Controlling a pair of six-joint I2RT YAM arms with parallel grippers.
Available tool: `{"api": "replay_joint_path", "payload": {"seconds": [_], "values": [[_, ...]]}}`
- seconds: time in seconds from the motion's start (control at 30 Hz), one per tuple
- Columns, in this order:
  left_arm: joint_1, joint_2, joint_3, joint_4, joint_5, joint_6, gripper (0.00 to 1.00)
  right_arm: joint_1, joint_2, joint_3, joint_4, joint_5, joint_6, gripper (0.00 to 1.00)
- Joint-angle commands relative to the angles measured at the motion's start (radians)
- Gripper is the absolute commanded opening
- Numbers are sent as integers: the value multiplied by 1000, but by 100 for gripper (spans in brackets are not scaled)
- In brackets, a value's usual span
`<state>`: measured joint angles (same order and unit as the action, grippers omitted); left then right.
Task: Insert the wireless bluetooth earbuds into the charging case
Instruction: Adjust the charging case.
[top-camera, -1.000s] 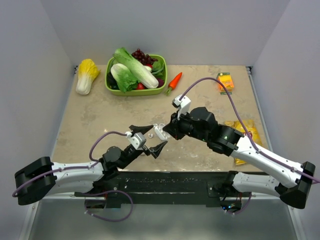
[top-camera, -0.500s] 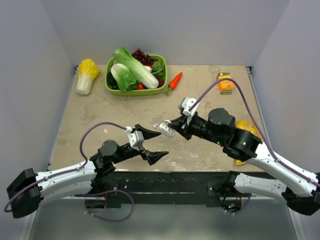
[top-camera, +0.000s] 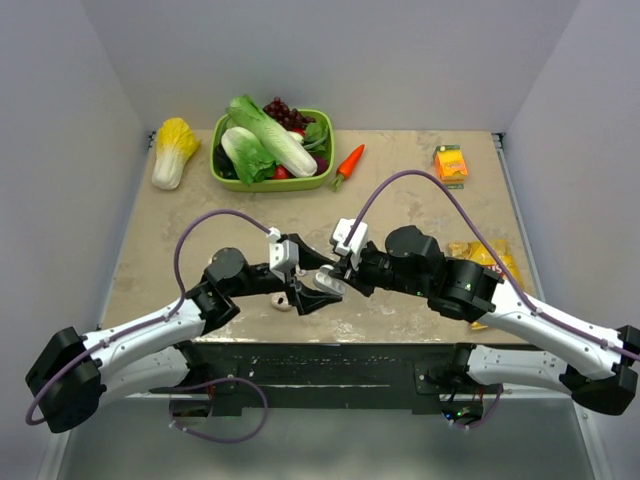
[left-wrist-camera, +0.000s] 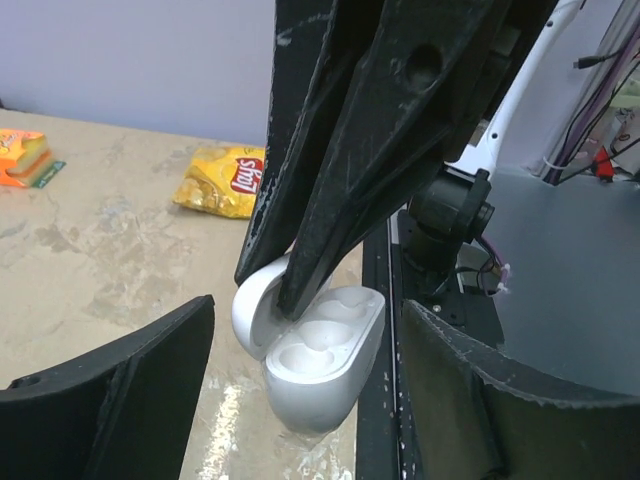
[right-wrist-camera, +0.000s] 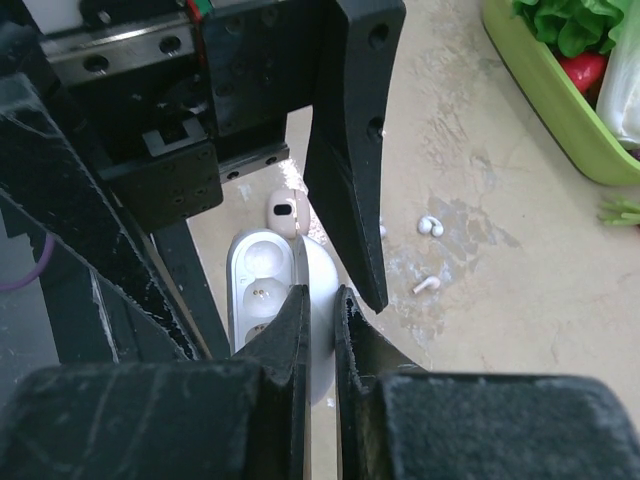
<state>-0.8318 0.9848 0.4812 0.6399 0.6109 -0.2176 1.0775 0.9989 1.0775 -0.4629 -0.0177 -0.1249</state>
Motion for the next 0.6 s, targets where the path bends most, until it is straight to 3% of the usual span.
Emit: {"api": "replay_joint_path", "payload": {"seconds": [0.0, 0.17, 0.33, 0.57], "values": [[10, 23, 27, 17, 59, -16, 78, 4, -25, 7, 36, 4, -13, 0], [13, 37, 2, 49, 59, -40, 77, 4, -31, 6, 46, 4, -13, 0], [16, 49, -3, 76, 69, -49, 56, 4, -36, -2, 53, 10, -13, 0], [22, 34, -21, 112, 64, -71, 59, 4, -37, -8, 49, 16, -10, 0]]}}
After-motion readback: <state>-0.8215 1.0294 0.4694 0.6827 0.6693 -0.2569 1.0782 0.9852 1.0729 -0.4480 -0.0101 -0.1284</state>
